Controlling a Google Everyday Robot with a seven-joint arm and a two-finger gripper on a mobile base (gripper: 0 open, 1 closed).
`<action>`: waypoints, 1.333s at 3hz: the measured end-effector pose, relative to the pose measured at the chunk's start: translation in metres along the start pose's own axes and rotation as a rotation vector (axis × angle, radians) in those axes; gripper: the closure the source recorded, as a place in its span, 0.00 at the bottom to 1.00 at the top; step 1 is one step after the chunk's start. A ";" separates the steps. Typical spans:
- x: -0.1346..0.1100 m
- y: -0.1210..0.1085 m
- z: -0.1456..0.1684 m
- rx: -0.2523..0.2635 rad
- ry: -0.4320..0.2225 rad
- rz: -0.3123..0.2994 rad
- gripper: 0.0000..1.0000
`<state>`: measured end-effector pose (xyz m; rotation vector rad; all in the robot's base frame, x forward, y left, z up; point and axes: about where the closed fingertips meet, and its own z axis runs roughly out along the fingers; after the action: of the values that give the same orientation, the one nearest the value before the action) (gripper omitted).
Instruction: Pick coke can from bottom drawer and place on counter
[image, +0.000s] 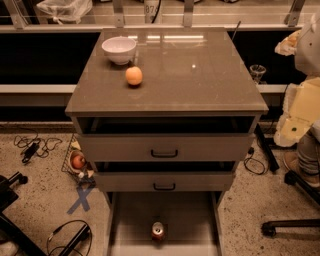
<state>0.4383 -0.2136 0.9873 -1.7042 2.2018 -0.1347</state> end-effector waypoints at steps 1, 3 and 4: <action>0.000 0.000 0.000 0.000 0.000 0.000 0.00; 0.019 0.004 0.029 0.042 -0.137 -0.048 0.00; 0.048 0.008 0.054 0.055 -0.249 -0.048 0.00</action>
Offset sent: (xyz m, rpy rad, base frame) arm 0.0068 -0.0083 -0.0367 0.0976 -0.0882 0.0927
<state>0.4388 -0.2494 0.9248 -1.6471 1.9607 0.0053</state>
